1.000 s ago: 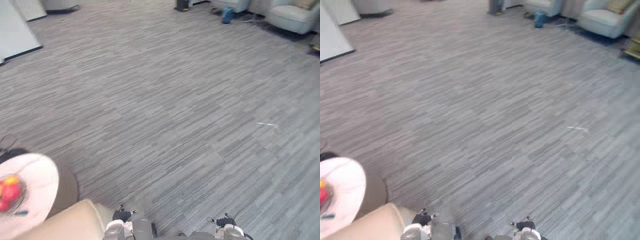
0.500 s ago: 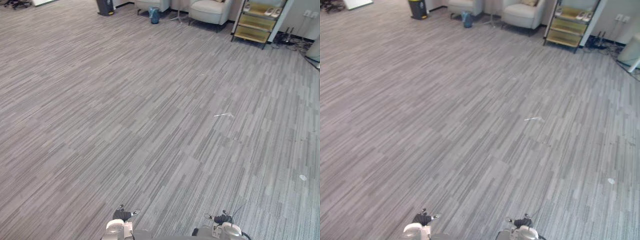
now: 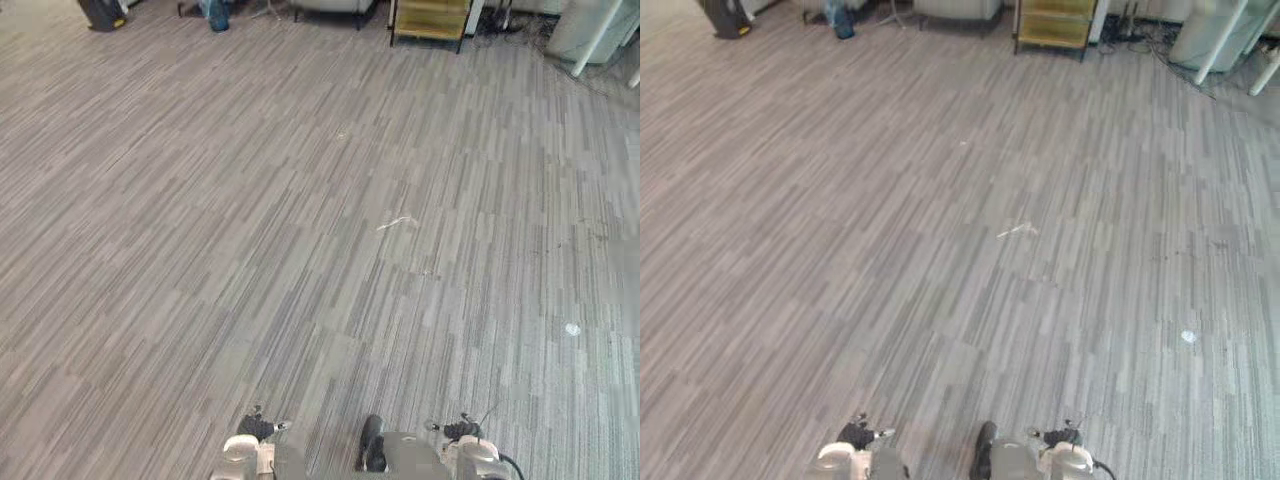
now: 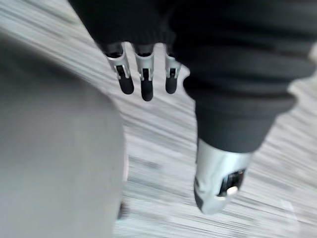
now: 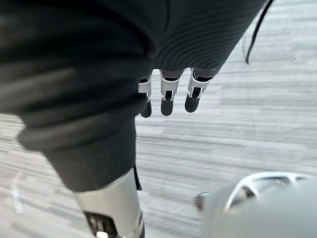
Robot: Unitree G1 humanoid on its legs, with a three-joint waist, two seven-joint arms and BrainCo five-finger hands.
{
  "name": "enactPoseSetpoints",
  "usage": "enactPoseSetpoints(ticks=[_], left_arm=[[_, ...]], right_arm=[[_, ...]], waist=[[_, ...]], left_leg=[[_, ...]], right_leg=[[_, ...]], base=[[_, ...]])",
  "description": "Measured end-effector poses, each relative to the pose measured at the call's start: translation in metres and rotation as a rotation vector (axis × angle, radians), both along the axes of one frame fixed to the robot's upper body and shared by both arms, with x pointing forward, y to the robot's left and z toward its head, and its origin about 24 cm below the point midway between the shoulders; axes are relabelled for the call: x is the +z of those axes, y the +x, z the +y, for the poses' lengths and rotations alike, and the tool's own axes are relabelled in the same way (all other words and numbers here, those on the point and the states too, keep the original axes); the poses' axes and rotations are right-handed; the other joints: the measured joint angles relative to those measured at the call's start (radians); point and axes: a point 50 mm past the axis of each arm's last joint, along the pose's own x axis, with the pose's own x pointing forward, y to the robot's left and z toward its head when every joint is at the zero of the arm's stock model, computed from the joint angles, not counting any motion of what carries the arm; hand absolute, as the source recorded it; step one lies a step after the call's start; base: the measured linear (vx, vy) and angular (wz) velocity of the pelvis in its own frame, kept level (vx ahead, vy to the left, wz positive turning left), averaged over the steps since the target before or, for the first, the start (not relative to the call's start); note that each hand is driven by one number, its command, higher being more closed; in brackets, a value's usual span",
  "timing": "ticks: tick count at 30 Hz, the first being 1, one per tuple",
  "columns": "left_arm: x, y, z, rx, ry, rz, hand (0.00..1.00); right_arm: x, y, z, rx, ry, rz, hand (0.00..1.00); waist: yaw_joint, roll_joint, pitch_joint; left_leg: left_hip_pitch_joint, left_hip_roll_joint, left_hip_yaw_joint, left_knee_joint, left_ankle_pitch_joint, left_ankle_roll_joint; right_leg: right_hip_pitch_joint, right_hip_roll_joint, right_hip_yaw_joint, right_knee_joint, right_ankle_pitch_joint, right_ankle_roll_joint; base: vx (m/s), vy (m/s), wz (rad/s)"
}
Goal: Pick up cushions and gather them together orderly.
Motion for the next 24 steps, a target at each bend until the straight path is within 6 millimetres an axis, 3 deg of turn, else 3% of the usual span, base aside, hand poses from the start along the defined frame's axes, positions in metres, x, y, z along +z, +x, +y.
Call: enactPoseSetpoints(ticks=[1,3,5,6,7,8,9,10,11,12,13,15,17,18,20,22,23,24], left_arm=[[0.002,0.003,-0.002,-0.001,-0.005,-0.017,0.0],[0.003,0.005,-0.003,0.001,-0.011,-0.033,0.0],[0.004,0.007,-0.006,0.006,-0.017,-0.048,0.0],[0.005,0.009,-0.006,0.004,-0.018,-0.055,0.0],[0.005,0.01,-0.002,0.007,-0.008,-0.054,0.0],[0.006,0.01,0.005,0.016,0.007,-0.058,0.0],[0.007,0.012,0.005,0.018,0.008,-0.061,0.0],[0.007,0.012,0.005,0.017,0.007,-0.061,0.0],[0.006,0.011,0.008,0.014,0.014,-0.048,0.0],[0.005,0.011,0.009,0.009,0.018,-0.036,0.0],[0.004,0.011,0.009,0.003,0.021,-0.027,0.0],[0.0,0.001,0.01,-0.005,0.027,0.019,0.0],[-0.003,-0.003,0.011,-0.027,0.037,0.044,0.0],[-0.003,-0.003,0.011,-0.028,0.038,0.046,0.0],[-0.004,-0.003,0.009,-0.034,0.035,0.051,0.0],[-0.005,-0.007,0.009,-0.045,0.035,0.061,0.0],[-0.006,-0.009,0.009,-0.044,0.038,0.07,0.0],[-0.008,-0.014,0.008,-0.031,0.03,0.086,0.0]], right_arm=[[0.001,0.002,0.0,-0.004,-0.001,-0.004,0.0],[0.002,0.005,-0.002,-0.006,-0.005,-0.013,0.0],[0.002,0.005,-0.003,-0.001,-0.012,-0.006,0.0],[0.0,0.003,-0.002,0.007,-0.011,0.008,0.0],[-0.002,0.0,0.002,0.018,-0.001,0.031,0.0],[-0.003,0.0,0.007,0.018,0.01,0.031,0.0],[-0.004,-0.003,0.006,0.019,0.008,0.039,0.0],[-0.004,-0.005,0.005,0.025,0.006,0.045,0.0],[-0.005,-0.007,0.007,0.027,0.014,0.049,0.0],[-0.005,-0.007,0.008,0.03,0.018,0.049,0.0],[-0.006,-0.007,0.009,0.038,0.021,0.051,0.0],[-0.006,-0.01,0.009,0.041,0.03,0.052,0.0],[-0.004,-0.004,0.009,0.059,0.025,0.024,0.0],[-0.001,0.002,0.008,0.063,0.022,-0.003,0.0],[0.002,0.008,0.006,0.066,0.014,-0.028,0.0],[0.002,0.007,0.003,0.057,0.01,-0.026,0.0],[0.002,0.006,0.001,0.052,0.004,-0.022,0.0],[0.002,0.002,-0.006,0.051,-0.01,-0.011,0.0]], waist=[[0.006,-0.001,0.0],[0.013,0.001,0.001],[0.035,0.003,0.0],[0.046,0.001,0.001],[0.058,-0.021,-0.008],[0.056,-0.047,-0.026],[0.055,-0.057,-0.028],[0.055,-0.062,-0.028],[0.054,-0.069,-0.029],[0.046,-0.077,-0.026],[0.04,-0.085,-0.019],[0.029,-0.071,-0.007],[0.007,-0.055,-0.003],[-0.006,-0.054,-0.002],[-0.012,-0.056,-0.002],[-0.026,-0.071,0.001],[-0.031,-0.08,0.003],[-0.038,-0.059,-0.008]], left_leg=[[-0.042,-0.029,0.029,-0.152,-0.005,0.005],[-0.075,-0.104,0.018,-0.478,0.041,0.003],[-0.08,-0.151,0.001,-0.792,0.173,-0.023],[-0.084,-0.153,-0.005,-0.799,0.219,-0.011],[-0.086,-0.173,-0.014,-0.764,0.301,0.036],[-0.104,-0.202,-0.016,-0.692,0.281,0.085],[-0.12,-0.207,-0.011,-0.633,0.229,0.105],[-0.113,-0.209,0.0,-0.579,0.181,0.108],[-0.081,-0.22,0.006,-0.559,0.129,0.115],[-0.044,-0.235,0.002,-0.559,0.097,0.118],[0.022,-0.253,0.001,-0.573,0.062,0.122],[0.198,-0.263,-0.008,-0.646,0.021,0.126],[0.312,-0.259,-0.024,-0.723,0.018,0.127],[0.358,-0.251,-0.042,-0.76,0.018,0.127],[0.405,-0.231,-0.052,-0.805,0.014,0.12],[0.473,-0.224,-0.089,-0.856,-0.04,0.065],[0.51,-0.219,-0.108,-0.858,-0.071,0.051],[0.535,-0.197,-0.145,-0.836,-0.083,0.053]], right_leg=[[0.033,0.0,0.012,-0.04,0.001,0.017],[0.084,-0.005,0.033,-0.092,-0.009,0.041],[0.14,-0.004,0.07,-0.139,-0.039,0.088],[0.168,-0.005,0.086,-0.15,-0.053,0.108],[0.204,-0.024,0.107,-0.16,-0.074,0.14],[0.213,-0.061,0.115,-0.137,-0.1,0.162],[0.19,-0.082,0.129,-0.072,-0.108,0.175],[0.146,-0.105,0.155,0.072,-0.115,0.193],[0.068,-0.139,0.176,0.305,-0.101,0.235],[-0.002,-0.173,0.18,0.475,-0.061,0.266],[-0.066,-0.208,0.178,0.665,-0.059,0.259],[-0.13,-0.233,0.12,0.774,-0.102,0.187],[-0.197,-0.218,0.062,0.692,-0.142,0.126],[-0.256,-0.195,0.039,0.572,-0.142,0.118],[-0.33,-0.151,0.047,0.292,-0.051,0.132],[-0.354,-0.133,0.076,-0.012,0.126,0.154],[-0.356,-0.131,0.107,0.007,0.226,0.148],[-0.363,-0.115,0.126,0.092,0.251,0.11]], base=[[0.47,-0.048,-0.21],[0.42,0.035,-0.3],[0.46,0.121,-0.55],[0.53,0.166,-0.61],[0.64,0.174,-0.4],[0.67,0.159,-0.26],[0.69,0.159,-0.12],[0.65,0.182,-0.04],[0.63,0.197,0.04],[0.6,0.182,0.12],[0.6,0.128,0.07],[0.71,0.096,0.03],[0.57,0.013,0.2],[0.54,-0.056,0.45],[0.55,-0.109,0.55],[0.57,-0.208,0.7],[0.61,-0.267,0.63],[0.63,-0.259,0.54]])
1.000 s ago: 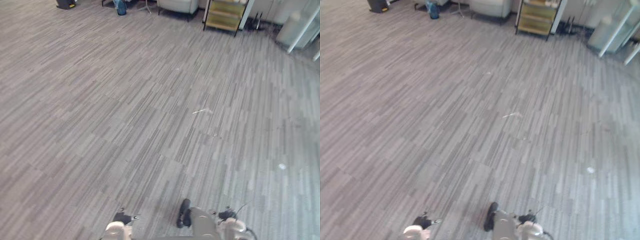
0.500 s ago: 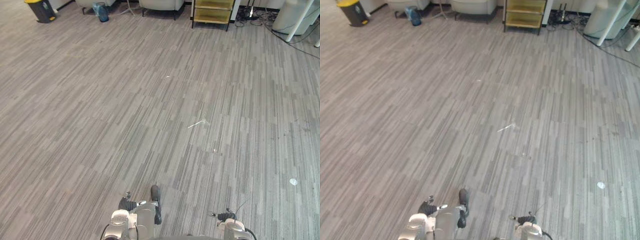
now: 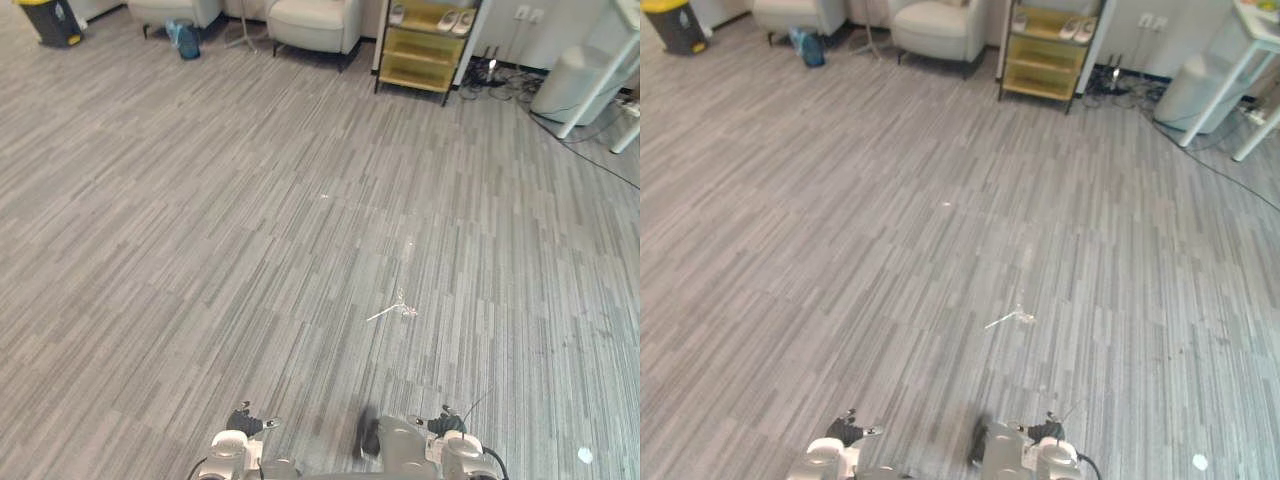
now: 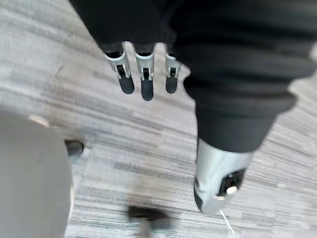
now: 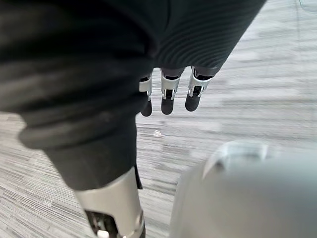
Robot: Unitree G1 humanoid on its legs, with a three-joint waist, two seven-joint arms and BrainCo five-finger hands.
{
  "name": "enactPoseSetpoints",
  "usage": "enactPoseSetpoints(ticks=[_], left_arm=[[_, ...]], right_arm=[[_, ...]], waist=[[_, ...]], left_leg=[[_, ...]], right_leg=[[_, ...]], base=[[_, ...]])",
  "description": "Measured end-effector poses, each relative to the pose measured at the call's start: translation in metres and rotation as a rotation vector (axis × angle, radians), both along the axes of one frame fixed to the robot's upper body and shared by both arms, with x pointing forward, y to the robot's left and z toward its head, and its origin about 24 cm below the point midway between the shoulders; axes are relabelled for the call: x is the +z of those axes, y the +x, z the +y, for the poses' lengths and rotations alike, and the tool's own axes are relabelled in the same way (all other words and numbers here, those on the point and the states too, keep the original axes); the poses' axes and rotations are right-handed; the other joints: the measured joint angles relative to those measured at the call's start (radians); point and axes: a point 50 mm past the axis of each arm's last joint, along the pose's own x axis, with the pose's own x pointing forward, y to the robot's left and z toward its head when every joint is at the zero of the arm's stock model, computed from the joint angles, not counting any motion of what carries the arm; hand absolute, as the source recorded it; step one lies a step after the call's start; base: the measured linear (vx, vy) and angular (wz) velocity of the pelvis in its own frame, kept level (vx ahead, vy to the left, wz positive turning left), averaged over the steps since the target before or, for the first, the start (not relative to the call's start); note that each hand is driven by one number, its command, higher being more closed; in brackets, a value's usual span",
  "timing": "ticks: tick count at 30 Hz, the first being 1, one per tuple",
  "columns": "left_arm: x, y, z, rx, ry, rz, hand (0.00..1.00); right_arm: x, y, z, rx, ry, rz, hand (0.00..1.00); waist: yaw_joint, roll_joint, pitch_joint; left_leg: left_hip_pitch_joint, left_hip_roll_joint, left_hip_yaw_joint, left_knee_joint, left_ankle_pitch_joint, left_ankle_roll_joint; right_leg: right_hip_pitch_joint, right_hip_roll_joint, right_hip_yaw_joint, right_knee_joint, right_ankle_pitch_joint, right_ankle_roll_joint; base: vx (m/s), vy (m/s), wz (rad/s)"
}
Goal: Pick up cushions and gather them together orderly.
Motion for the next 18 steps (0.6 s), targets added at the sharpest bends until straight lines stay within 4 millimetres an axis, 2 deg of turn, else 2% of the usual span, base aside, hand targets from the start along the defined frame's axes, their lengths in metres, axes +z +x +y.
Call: enactPoseSetpoints(ticks=[1,2,3,4,5,6,7,8,9,11,12,13,14,15,16,17,18], left_arm=[[-0.001,-0.002,-0.005,-0.003,-0.011,0.007,0.0],[-0.002,-0.002,-0.011,0.005,-0.03,0.005,0.0],[-0.002,-0.001,-0.012,0.028,-0.038,0.003,0.0],[0.0,0.001,-0.012,0.053,-0.05,-0.01,0.0],[0.0,0.001,-0.013,0.068,-0.055,-0.018,0.0],[0.002,0.004,-0.012,0.079,-0.057,-0.038,0.0],[0.004,0.008,-0.011,0.071,-0.053,-0.057,0.0],[0.006,0.011,-0.009,0.057,-0.045,-0.072,0.0],[0.008,0.013,-0.009,0.045,-0.04,-0.082,0.0],[0.01,0.018,-0.01,0.04,-0.041,-0.104,0.0],[0.011,0.018,-0.011,0.04,-0.042,-0.109,0.0],[0.01,0.018,-0.012,0.037,-0.045,-0.109,0.0],[0.01,0.018,-0.013,0.033,-0.048,-0.109,0.0],[0.011,0.019,-0.014,0.037,-0.051,-0.114,0.0],[0.011,0.02,-0.01,0.024,-0.04,-0.117,0.0],[0.012,0.021,-0.005,0.006,-0.022,-0.118,0.0],[0.012,0.022,-0.003,0.0,-0.017,-0.116,0.0]], right_arm=[[0.001,-0.001,-0.005,-0.005,-0.014,0.003,0.0],[0.001,-0.003,-0.009,-0.037,-0.015,-0.003,0.0],[0.002,-0.003,-0.01,-0.041,-0.019,-0.008,0.0],[0.003,-0.002,-0.011,-0.041,-0.024,-0.011,0.0],[0.003,0.0,-0.011,-0.033,-0.028,-0.015,0.0],[0.002,-0.001,-0.006,-0.024,-0.021,-0.015,0.0],[0.0,-0.001,0.003,-0.021,0.001,-0.012,0.0],[-0.001,-0.002,0.008,-0.032,0.022,-0.012,0.0],[-0.001,-0.002,0.009,-0.036,0.027,-0.014,0.0],[-0.001,0.001,0.011,-0.052,0.038,-0.025,0.0],[-0.001,0.0,0.01,-0.064,0.038,-0.024,0.0],[-0.001,-0.003,0.006,-0.069,0.031,-0.016,0.0],[-0.003,-0.006,0.005,-0.069,0.031,0.001,0.0],[-0.004,-0.008,0.005,-0.068,0.029,0.012,0.0],[-0.006,-0.011,0.01,-0.061,0.038,0.032,0.0],[-0.009,-0.013,0.018,-0.054,0.061,0.049,0.0],[-0.01,-0.015,0.02,-0.056,0.065,0.054,0.0]], waist=[[-0.001,0.026,-0.007],[-0.007,0.05,-0.011],[-0.012,0.065,-0.011],[-0.011,0.084,-0.002],[-0.005,0.091,0.006],[0.002,0.096,0.01],[0.016,0.088,0.013],[0.022,0.068,0.016],[0.028,0.063,0.017],[0.042,0.061,0.017],[0.045,0.059,0.017],[0.045,0.059,0.017],[0.048,0.064,0.014],[0.057,0.065,0.013],[0.068,0.037,0.002],[0.067,0.006,-0.016],[0.064,-0.01,-0.02]], left_leg=[[-0.017,0.028,-0.015,0.073,0.0,0.0],[-0.061,0.056,-0.031,0.199,0.001,-0.001],[-0.121,0.08,-0.04,0.352,0.014,-0.02],[-0.231,0.123,-0.048,0.618,0.11,-0.058],[-0.306,0.169,-0.044,0.809,0.163,-0.068],[-0.376,0.209,-0.021,0.961,0.149,-0.065],[-0.42,0.213,0.0,1.002,0.124,-0.065],[-0.465,0.204,0.042,0.964,0.092,-0.054],[-0.495,0.197,0.08,0.903,0.071,-0.046],[-0.566,0.152,0.132,0.634,0.055,-0.033],[-0.579,0.113,0.133,0.478,0.076,-0.036],[-0.58,0.066,0.121,0.267,0.147,-0.047],[-0.579,0.046,0.11,0.107,0.219,-0.06],[-0.581,0.044,0.103,0.074,0.287,-0.07],[-0.573,0.028,0.108,0.093,0.377,-0.046],[-0.582,-0.004,0.105,0.125,0.364,-0.013],[-0.589,-0.016,0.103,0.162,0.337,0.02]], right_leg=[[-0.002,0.008,-0.018,0.061,-0.068,-0.024],[0.019,0.019,-0.044,0.082,-0.109,-0.032],[0.041,0.03,-0.064,0.092,-0.139,-0.042],[0.094,0.059,-0.077,0.098,-0.183,-0.065],[0.143,0.085,-0.076,0.092,-0.208,-0.085],[0.211,0.116,-0.071,0.071,-0.24,-0.102],[0.271,0.123,-0.059,0.044,-0.258,-0.107],[0.331,0.121,-0.047,0.002,-0.257,-0.098],[0.371,0.119,-0.033,-0.035,-0.257,-0.098],[0.457,0.103,-0.011,-0.118,-0.257,-0.08],[0.483,0.086,-0.003,-0.137,-0.268,-0.063],[0.514,0.069,0.007,-0.163,-0.284,-0.039],[0.546,0.067,0.021,-0.189,-0.298,-0.018],[0.571,0.067,0.033,-0.204,-0.313,-0.004],[0.595,0.054,0.059,-0.219,-0.334,0.005],[0.601,0.02,0.077,-0.204,-0.348,0.003],[0.589,0.004,0.086,-0.165,-0.345,0.004]], base=[[0.75,-0.316,0.44],[0.6,-0.26,0.39],[0.6,-0.291,0.29],[0.48,-0.217,0.13],[0.72,-0.236,-0.09],[0.6,-0.136,-0.3],[0.68,-0.134,-0.36],[0.43,-0.079,-0.34],[0.52,-0.084,-0.35],[0.51,-0.014,-0.33],[0.62,0.109,-0.23],[0.51,0.136,-0.25],[0.61,0.214,-0.34],[0.43,0.184,-0.52],[0.69,0.238,-0.46],[0.61,0.169,-0.32],[0.6,0.156,-0.1]])
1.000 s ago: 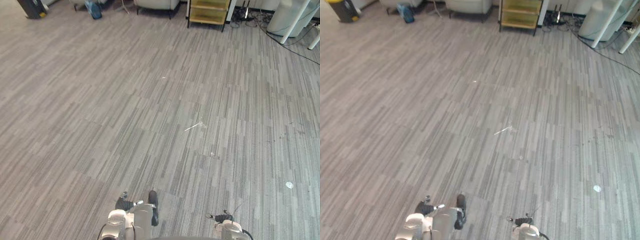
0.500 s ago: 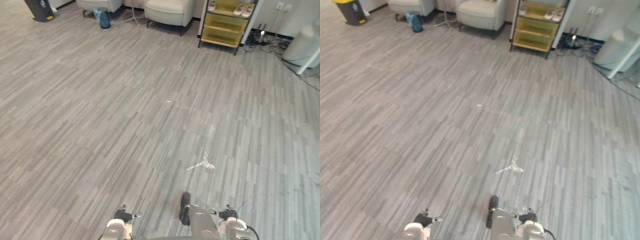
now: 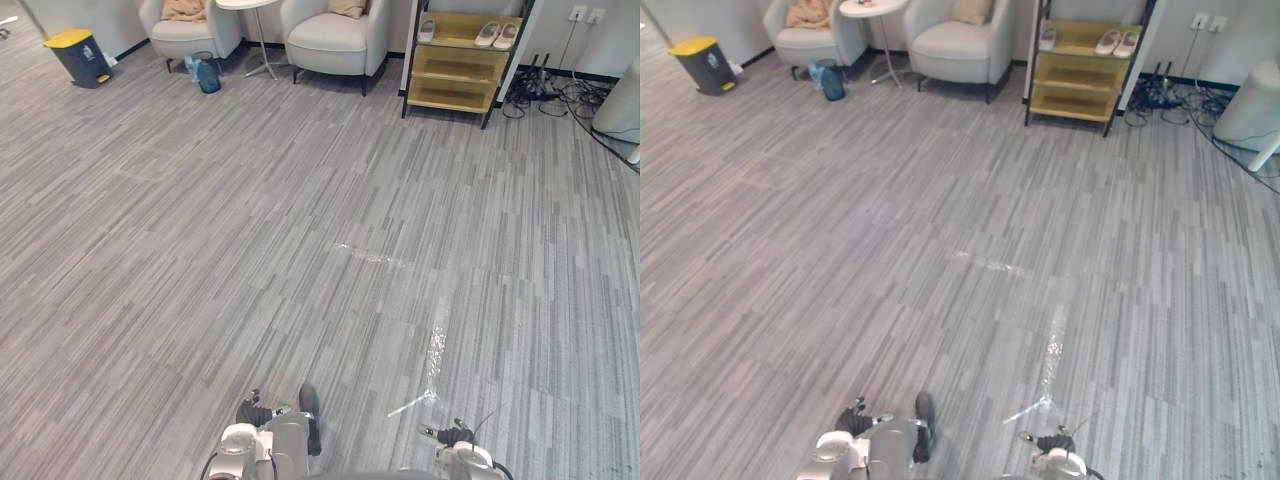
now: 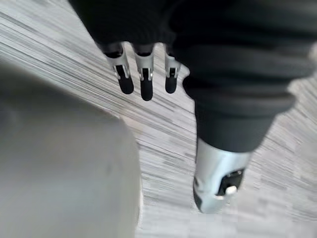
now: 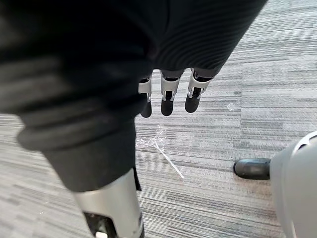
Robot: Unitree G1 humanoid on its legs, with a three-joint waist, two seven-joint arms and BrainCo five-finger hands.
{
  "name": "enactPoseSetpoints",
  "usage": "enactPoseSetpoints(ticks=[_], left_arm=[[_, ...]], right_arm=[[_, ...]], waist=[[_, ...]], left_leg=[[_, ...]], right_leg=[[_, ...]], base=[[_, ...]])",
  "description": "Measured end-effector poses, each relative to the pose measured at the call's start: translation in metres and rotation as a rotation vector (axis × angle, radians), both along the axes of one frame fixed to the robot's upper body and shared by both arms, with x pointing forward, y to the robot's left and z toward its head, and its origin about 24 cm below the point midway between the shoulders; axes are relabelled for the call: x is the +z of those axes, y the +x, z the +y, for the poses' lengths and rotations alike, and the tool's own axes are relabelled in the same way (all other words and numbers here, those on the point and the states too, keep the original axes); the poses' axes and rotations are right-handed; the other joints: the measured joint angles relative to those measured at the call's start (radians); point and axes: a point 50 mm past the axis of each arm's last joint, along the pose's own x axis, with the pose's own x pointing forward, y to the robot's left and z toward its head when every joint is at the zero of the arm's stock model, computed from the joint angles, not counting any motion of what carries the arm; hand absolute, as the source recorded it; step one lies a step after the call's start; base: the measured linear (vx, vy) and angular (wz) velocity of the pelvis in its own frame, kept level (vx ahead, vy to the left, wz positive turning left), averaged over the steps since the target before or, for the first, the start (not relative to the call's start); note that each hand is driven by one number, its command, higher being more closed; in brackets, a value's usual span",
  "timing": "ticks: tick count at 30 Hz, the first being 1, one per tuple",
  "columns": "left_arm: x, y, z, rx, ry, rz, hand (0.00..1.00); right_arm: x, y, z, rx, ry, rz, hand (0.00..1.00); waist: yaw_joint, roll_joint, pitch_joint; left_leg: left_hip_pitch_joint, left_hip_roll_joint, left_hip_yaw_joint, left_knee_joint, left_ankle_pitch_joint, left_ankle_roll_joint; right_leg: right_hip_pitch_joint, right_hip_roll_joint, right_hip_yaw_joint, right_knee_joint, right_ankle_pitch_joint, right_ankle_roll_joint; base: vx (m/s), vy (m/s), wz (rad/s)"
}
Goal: Pick up cushions and gather them together orderly.
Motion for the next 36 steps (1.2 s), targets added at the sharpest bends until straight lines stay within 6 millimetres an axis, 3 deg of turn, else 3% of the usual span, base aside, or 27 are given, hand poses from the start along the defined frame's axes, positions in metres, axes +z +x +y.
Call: enactPoseSetpoints(ticks=[2,4,6,8,10,11,13,15,16,18,21,22,23,25,27,29,30,31,32,36], left_arm=[[0.0,0.0,0.004,0.0,0.009,0.004,0.0],[-0.002,-0.001,0.004,-0.013,0.013,0.031,0.0],[-0.007,-0.011,0.006,-0.041,0.028,0.081,0.0],[-0.009,-0.015,0.006,-0.054,0.032,0.096,0.0],[-0.009,-0.016,0.006,-0.051,0.036,0.099,0.0],[-0.01,-0.017,0.006,-0.047,0.035,0.104,0.0],[-0.01,-0.018,0.008,-0.046,0.042,0.105,0.0],[-0.009,-0.018,0.015,-0.046,0.06,0.105,0.0],[-0.01,-0.018,0.007,-0.043,0.042,0.108,0.0],[-0.012,-0.019,-0.003,-0.06,0.025,0.114,0.0],[-0.011,-0.015,-0.013,-0.051,-0.012,0.102,0.0],[-0.01,-0.012,-0.014,-0.037,-0.021,0.084,0.0],[-0.008,-0.01,-0.012,-0.035,-0.017,0.069,0.0],[-0.005,-0.005,-0.012,-0.04,-0.015,0.046,0.0],[-0.004,-0.002,-0.014,-0.045,-0.018,0.033,0.0],[-0.003,-0.001,-0.014,-0.043,-0.018,0.029,0.0],[-0.004,-0.002,-0.015,-0.042,-0.02,0.032,0.0],[-0.005,-0.005,-0.017,-0.041,-0.024,0.041,0.0],[-0.006,-0.006,-0.016,-0.039,-0.023,0.046,0.0],[-0.007,-0.011,-0.006,-0.039,0.004,0.067,0.0]], right_arm=[[-0.001,-0.006,-0.001,0.003,-0.004,0.016,0.0],[-0.002,-0.007,0.0,0.016,-0.001,0.025,0.0],[0.0,-0.002,-0.002,0.033,-0.005,0.003,0.0],[0.001,0.002,-0.005,0.052,-0.017,-0.003,0.0],[0.003,0.007,-0.006,0.057,-0.022,-0.015,0.0],[0.005,0.012,-0.008,0.06,-0.027,-0.029,0.0],[0.007,0.017,-0.007,0.064,-0.028,-0.04,0.0],[0.005,0.013,-0.007,0.063,-0.023,-0.026,0.0],[0.008,0.014,-0.019,0.062,-0.054,-0.029,0.0],[0.009,0.014,-0.024,0.063,-0.07,-0.028,0.0],[0.007,0.007,-0.027,0.015,-0.065,-0.021,0.0],[0.007,0.004,-0.027,0.015,-0.067,-0.016,0.0],[0.006,0.002,-0.024,0.021,-0.064,-0.011,0.0],[0.004,0.0,-0.021,0.012,-0.052,-0.004,0.0],[0.003,-0.001,-0.019,0.003,-0.045,-0.002,0.0],[0.003,0.001,-0.014,-0.004,-0.029,-0.007,0.0],[0.003,-0.001,-0.015,-0.012,-0.029,-0.004,0.0],[0.003,-0.002,-0.019,-0.012,-0.038,0.0,0.0],[0.002,-0.003,-0.016,-0.01,-0.03,0.003,0.0],[-0.003,-0.016,-0.005,-0.026,-0.002,0.029,0.0]], waist=[[0.005,-0.012,-0.008],[0.001,-0.019,-0.003],[-0.018,-0.016,0.0],[-0.025,0.003,0.002],[-0.025,0.01,0.003],[-0.03,0.018,0.009],[-0.033,0.012,0.016],[-0.034,-0.025,0.018],[-0.041,0.007,0.021],[-0.042,0.045,0.009],[-0.05,0.079,0.011],[-0.048,0.087,0.018],[-0.042,0.084,0.02],[-0.036,0.067,0.028],[-0.026,0.073,0.025],[-0.02,0.071,0.027],[-0.019,0.074,0.025],[-0.017,0.084,0.019],[-0.017,0.078,0.013],[-0.021,0.014,-0.015]], left_leg=[[0.013,-0.003,0.018,0.085,-0.078,0.021],[0.118,-0.022,0.025,0.064,-0.142,0.024],[0.279,-0.042,0.025,-0.017,-0.157,0.025],[0.39,-0.034,0.027,-0.097,-0.157,0.025],[0.436,-0.015,0.027,-0.13,-0.158,0.022],[0.452,0.004,0.025,-0.134,-0.173,-0.001],[0.494,0.019,0.022,-0.164,-0.192,-0.031],[0.538,0.001,0.007,-0.172,-0.23,-0.081],[0.575,0.033,-0.01,-0.174,-0.259,-0.095],[0.561,0.077,-0.019,-0.106,-0.262,-0.098],[0.386,0.18,-0.083,0.312,-0.238,-0.102],[0.306,0.232,-0.096,0.515,-0.171,-0.093],[0.25,0.258,-0.094,0.639,-0.19,-0.095],[0.179,0.25,-0.057,0.658,-0.245,-0.103],[0.143,0.218,-0.028,0.516,-0.271,-0.103],[0.131,0.143,-0.064,0.251,-0.262,-0.109],[0.148,0.102,-0.109,0.091,-0.214,-0.113],[0.159,0.081,-0.14,0.009,-0.082,-0.117],[0.183,0.071,-0.134,-0.001,-0.069,-0.098],[0.273,0.01,-0.101,-0.115,-0.057,-0.078]], right_leg=[[-0.085,-0.027,0.046,0.243,0.008,0.019],[-0.242,-0.079,0.065,0.657,0.09,0.165],[-0.323,-0.142,-0.036,0.852,0.046,0.098],[-0.374,-0.153,-0.154,0.774,-0.003,0.039],[-0.447,-0.141,-0.238,0.597,-0.004,0.027],[-0.483,-0.113,-0.245,0.478,0.021,0.022],[-0.512,-0.062,-0.208,0.218,0.148,0.023],[-0.508,-0.046,-0.141,0.06,0.334,0.02],[-0.511,-0.017,-0.133,0.132,0.36,-0.015],[-0.513,0.008,-0.149,0.174,0.271,-0.027],[-0.415,0.075,-0.204,0.123,0.223,-0.05],[-0.353,0.107,-0.209,0.094,0.201,-0.07],[-0.306,0.123,-0.209,0.078,0.186,-0.086],[-0.23,0.126,-0.207,0.036,0.178,-0.076],[-0.2,0.126,-0.186,0.01,0.175,-0.067],[-0.176,0.11,-0.149,0.009,0.169,-0.056],[-0.167,0.104,-0.13,0.006,0.163,-0.041],[-0.16,0.11,-0.108,0.004,0.157,-0.027],[-0.142,0.106,-0.086,-0.002,0.154,-0.011],[-0.11,0.039,-0.07,-0.016,0.134,0.033]], base=[[0.51,0.167,-0.08],[0.63,0.207,-0.09],[0.53,0.116,0.0],[0.53,0.036,0.04],[0.43,-0.052,0.14],[0.41,-0.119,0.22],[0.45,-0.188,0.25],[0.38,-0.221,0.27],[0.51,-0.298,0.14],[0.46,-0.28,0.11],[0.43,-0.313,0.27],[0.39,-0.2,0.14],[0.38,-0.181,0.07],[0.31,-0.127,-0.07],[0.32,-0.052,-0.34],[0.31,0.077,-0.51],[0.34,0.148,-0.57],[0.27,0.139,-0.58],[0.28,0.119,-0.4],[0.24,0.098,-0.1]])
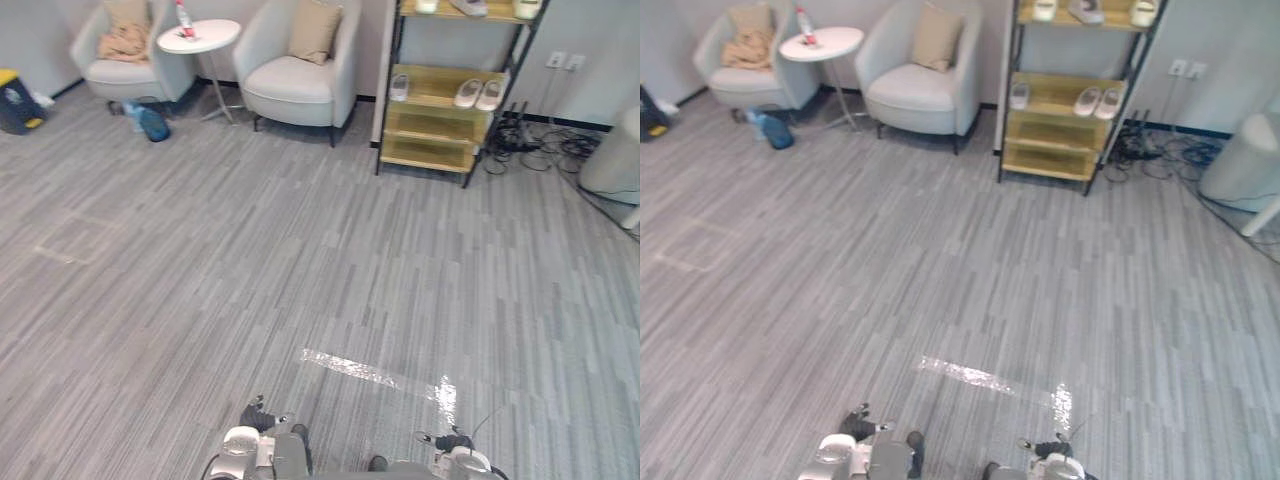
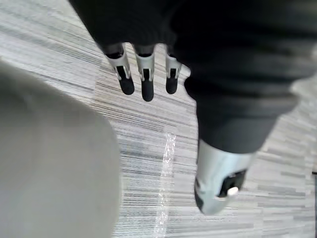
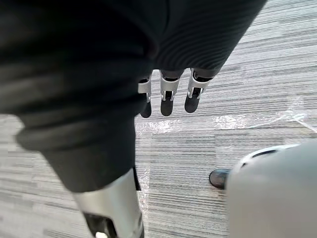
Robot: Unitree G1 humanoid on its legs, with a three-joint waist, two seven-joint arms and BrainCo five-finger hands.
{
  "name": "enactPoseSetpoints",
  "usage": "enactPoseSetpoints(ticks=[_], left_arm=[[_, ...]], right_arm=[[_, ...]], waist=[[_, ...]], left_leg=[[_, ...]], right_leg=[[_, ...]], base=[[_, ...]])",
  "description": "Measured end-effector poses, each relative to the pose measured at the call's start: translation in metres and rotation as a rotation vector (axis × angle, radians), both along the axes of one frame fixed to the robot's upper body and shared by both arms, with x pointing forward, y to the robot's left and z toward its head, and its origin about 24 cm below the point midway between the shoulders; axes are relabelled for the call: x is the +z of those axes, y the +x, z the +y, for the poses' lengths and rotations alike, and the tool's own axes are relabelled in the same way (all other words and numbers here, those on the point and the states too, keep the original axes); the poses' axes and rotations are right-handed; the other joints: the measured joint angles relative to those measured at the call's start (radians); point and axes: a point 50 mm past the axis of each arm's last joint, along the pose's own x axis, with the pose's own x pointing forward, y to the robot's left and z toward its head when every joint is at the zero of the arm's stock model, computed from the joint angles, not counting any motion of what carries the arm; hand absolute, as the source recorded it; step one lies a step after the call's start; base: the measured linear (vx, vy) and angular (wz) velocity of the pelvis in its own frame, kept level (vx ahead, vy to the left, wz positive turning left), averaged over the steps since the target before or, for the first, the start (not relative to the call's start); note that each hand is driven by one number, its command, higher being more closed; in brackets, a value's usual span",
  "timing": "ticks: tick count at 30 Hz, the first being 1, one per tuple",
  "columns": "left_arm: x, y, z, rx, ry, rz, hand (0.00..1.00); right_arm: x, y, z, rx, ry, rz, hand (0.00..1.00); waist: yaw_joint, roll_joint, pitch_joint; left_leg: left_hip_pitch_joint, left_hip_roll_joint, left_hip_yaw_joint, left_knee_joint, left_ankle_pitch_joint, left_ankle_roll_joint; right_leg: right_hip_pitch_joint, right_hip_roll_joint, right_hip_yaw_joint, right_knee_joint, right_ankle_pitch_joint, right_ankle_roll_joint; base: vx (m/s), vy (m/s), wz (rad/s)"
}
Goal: Pick up cushions and gather them together orderly.
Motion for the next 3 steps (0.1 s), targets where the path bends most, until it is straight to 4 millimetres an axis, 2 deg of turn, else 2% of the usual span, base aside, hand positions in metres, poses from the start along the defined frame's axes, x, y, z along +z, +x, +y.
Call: enactPoseSetpoints(ticks=[3], left_arm=[[-0.002,-0.0038,0.0002,-0.001,-0.001,0.018,0.0]], right_arm=[[-0.0014,-0.0037,0.0033,-0.02,0.014,0.004,0.0]], waist=[[-0.001,-0.006,-0.013]], left_leg=[[0.059,-0.033,0.01,-0.085,0.019,0.024]], right_leg=[[0.015,-0.026,0.005,-0.006,-0.014,0.019]], base=[[0.12,0.056,0.01]])
